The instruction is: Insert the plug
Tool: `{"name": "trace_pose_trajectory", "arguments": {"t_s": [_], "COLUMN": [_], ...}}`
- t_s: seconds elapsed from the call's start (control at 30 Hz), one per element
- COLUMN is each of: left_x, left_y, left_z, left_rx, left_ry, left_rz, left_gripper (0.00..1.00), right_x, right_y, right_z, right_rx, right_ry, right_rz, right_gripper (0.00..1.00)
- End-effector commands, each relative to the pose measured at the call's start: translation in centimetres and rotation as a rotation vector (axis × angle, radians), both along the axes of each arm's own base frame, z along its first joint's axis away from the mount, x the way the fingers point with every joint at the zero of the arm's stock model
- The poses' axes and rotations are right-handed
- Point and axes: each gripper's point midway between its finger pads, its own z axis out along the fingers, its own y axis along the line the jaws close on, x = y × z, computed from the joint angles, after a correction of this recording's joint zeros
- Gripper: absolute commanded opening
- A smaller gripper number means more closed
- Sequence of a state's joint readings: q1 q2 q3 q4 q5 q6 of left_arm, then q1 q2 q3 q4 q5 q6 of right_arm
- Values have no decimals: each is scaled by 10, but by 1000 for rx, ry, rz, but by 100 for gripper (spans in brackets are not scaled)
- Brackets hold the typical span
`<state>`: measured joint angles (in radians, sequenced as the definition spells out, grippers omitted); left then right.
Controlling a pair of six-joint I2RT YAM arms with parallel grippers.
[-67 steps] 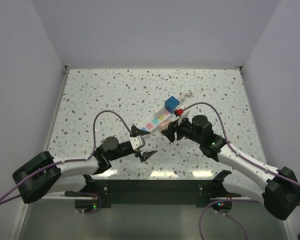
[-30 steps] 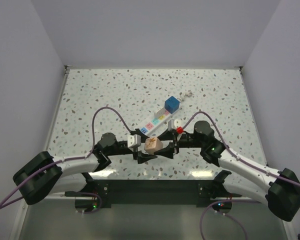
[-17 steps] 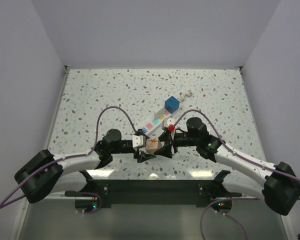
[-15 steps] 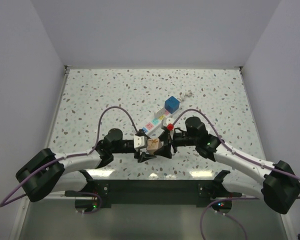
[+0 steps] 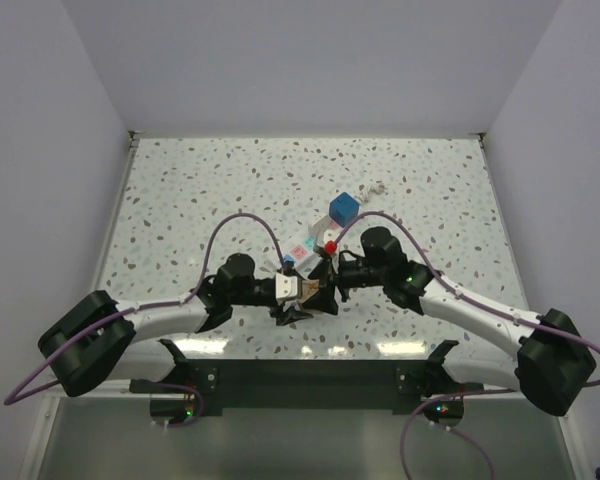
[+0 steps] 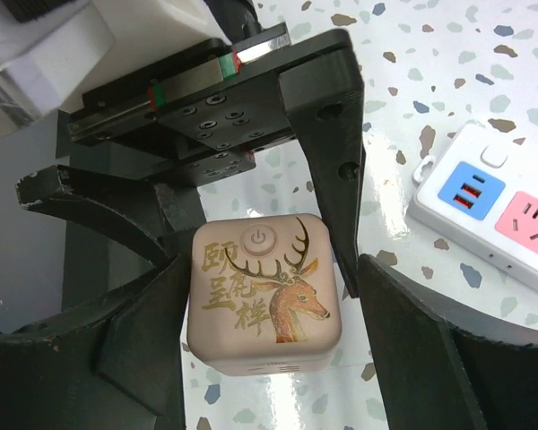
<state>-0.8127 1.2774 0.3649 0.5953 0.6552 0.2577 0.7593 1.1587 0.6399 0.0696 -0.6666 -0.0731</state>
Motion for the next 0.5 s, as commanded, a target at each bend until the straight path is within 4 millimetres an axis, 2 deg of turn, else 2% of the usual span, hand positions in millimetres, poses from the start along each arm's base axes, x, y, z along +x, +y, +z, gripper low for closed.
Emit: {"name": "trace_pose_trajectory", "arguments": {"t_s": [0.0, 0.23, 0.4, 0.47], "left_x": [7, 2, 2, 7], "left_y": [-13, -16, -15, -14], "left_z": [30, 31, 34, 38], "left_rx": [-54, -33, -44, -57], "left_ry": [-85, -83, -90, -94], "left_rz": [-42, -90, -84, -47], "left_gripper": [0, 0, 0, 0], "right_x": [0, -10, -9, -6], "right_y": [4, 7, 9, 10], "right_z": [9, 2, -3, -6], "right_rx": [-1, -22, -43, -56], "right_ry": [-41, -48, -38, -38], "right_rz": [17, 51, 58, 48], "right_gripper": [78, 76, 44, 24]}}
